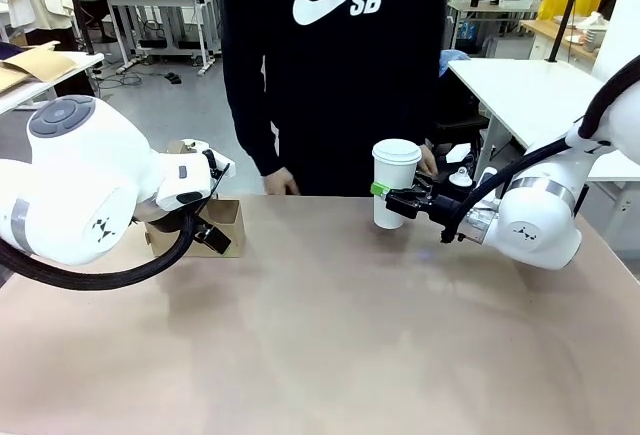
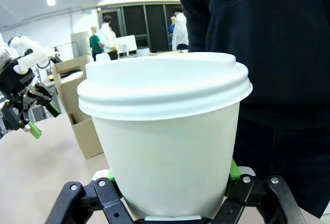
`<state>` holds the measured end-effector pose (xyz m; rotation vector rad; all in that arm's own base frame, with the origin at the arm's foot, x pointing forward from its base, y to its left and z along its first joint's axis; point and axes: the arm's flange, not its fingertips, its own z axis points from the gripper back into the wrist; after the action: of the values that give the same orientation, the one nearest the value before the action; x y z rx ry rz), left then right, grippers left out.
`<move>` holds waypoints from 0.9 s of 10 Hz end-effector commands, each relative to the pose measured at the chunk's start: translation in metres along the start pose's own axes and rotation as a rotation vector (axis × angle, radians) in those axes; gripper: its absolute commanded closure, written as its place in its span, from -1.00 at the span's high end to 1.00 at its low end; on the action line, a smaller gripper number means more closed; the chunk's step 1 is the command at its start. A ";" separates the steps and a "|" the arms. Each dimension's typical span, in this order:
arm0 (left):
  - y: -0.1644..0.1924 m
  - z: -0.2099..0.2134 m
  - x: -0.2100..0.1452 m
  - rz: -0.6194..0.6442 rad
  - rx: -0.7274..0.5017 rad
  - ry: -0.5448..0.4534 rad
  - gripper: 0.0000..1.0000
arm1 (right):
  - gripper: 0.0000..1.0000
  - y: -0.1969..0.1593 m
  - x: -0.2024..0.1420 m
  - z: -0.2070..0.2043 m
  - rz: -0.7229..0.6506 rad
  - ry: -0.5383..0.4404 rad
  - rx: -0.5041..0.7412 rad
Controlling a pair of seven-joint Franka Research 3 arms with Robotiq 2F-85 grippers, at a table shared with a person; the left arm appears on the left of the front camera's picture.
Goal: Pour a drink into a cup and package it in a carrier.
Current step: When a person places the Paper Cup Lid on the 600 ml Paper Cup , lift the 600 ml Paper Cup.
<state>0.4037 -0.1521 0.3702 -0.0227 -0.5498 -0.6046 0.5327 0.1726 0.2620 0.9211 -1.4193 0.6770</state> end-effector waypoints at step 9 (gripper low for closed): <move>0.000 0.000 0.000 0.001 -0.002 -0.001 1.00 | 0.60 0.011 0.021 -0.011 -0.002 0.011 0.009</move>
<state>0.4037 -0.1521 0.3702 -0.0227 -0.5498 -0.6046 0.5316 0.1767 0.2662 0.9249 -1.4193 0.6848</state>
